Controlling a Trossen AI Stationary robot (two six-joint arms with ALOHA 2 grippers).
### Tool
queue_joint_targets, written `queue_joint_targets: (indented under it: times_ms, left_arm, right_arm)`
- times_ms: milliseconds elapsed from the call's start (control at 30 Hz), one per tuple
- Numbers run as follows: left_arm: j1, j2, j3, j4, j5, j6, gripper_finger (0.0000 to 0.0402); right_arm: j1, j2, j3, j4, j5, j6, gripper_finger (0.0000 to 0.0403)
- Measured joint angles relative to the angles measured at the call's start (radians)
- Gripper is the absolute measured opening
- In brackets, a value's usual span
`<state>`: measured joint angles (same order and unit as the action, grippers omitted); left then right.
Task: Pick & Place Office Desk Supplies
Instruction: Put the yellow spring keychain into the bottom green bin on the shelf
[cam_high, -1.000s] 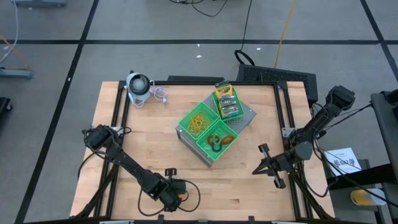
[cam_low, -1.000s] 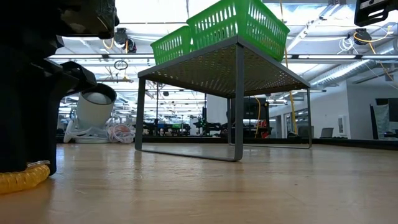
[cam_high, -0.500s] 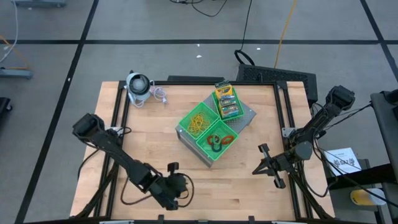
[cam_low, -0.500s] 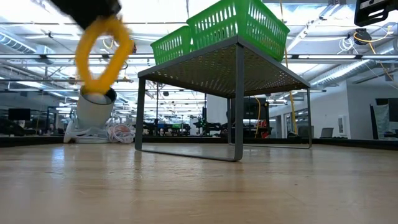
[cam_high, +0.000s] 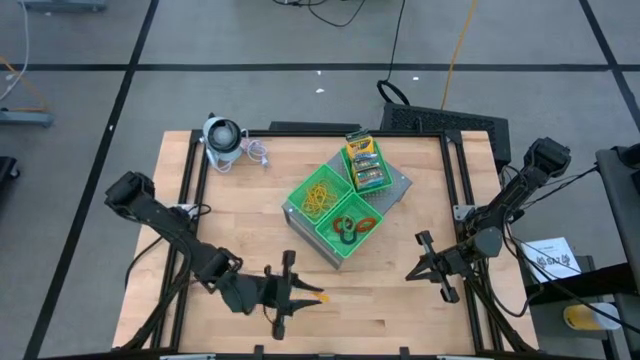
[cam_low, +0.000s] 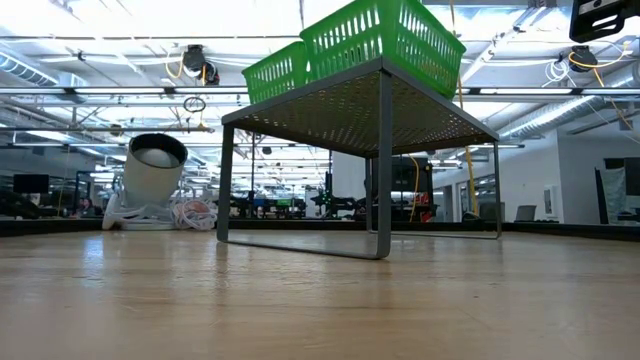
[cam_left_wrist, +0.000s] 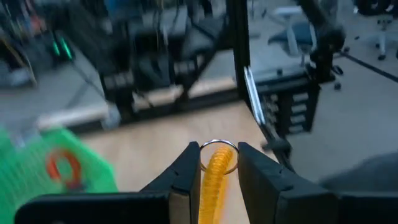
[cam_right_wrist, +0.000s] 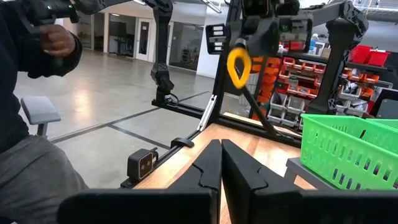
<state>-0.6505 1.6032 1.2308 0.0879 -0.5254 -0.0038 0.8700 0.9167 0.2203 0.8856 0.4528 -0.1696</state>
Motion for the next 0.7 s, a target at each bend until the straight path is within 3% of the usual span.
queue_joint_targets:
  times_ms: [167, 300, 433, 700]
  left_arm:
    - [0.047, -0.001, 0.0, 0.191, -0.003, 0.208, 0.0091]
    - [0.1, -0.001, 0.0, 0.263, -0.002, 0.282, 0.0099]
    - [0.171, -0.001, 0.0, 0.28, -0.001, 0.278, 0.0092]
    - [0.317, 0.0, 0.0, 0.195, 0.007, 0.119, 0.0095]
  right_arm:
    - [0.0, 0.0, 0.0, 0.004, 0.0, 0.0, 0.0]
    - [0.0, 0.0, 0.0, 0.007, 0.0, 0.0, 0.0]
    - [0.0, 0.0, 0.0, 0.007, 0.0, 0.0, 0.0]
    - [0.0, 0.0, 0.0, 0.007, 0.0, 0.0, 0.0]
